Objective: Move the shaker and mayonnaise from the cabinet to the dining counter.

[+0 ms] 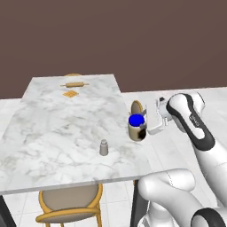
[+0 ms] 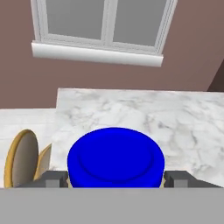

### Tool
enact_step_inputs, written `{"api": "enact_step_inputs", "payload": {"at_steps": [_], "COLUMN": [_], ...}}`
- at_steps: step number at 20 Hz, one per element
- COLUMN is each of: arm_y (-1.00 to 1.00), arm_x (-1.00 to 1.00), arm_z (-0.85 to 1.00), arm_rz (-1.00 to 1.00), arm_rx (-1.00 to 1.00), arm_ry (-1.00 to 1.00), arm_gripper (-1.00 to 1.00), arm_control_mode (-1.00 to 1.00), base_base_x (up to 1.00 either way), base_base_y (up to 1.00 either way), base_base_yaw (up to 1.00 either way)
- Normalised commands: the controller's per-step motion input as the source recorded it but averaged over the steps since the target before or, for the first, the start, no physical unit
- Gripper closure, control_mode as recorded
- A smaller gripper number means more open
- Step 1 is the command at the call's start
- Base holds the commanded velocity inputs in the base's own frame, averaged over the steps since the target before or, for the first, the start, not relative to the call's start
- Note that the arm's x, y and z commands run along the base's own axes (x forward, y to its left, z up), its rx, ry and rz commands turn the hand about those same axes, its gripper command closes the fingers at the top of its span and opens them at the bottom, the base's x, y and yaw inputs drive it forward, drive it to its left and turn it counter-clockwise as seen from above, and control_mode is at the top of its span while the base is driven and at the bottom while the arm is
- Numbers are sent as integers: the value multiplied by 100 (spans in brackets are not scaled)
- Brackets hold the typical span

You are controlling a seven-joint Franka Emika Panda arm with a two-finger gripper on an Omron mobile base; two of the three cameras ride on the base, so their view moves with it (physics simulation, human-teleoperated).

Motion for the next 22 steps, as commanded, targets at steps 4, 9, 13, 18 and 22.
{"api": "enact_step_inputs", "payload": {"at_steps": [4,9,13,18,22], "arm_y": [17,13,14,16,2], "arm_x": [35,41,37,36,32], "arm_z": [-32,-36,-36,-31,-22], "arm_rz": [0,0,0,0,0], "arm_rx": [-4,0,0,0,0], "arm_ry": [-4,-3,-1,0,0], "arm_gripper": [100,100,100,100,100], "arm_control_mode": [-100,-100,-100,-100,-100], "base_base_x": [0,0,0,0,0], "base_base_y": [0,0,0,0,0], "base_base_yaw": [0,0,0,0,0]}}
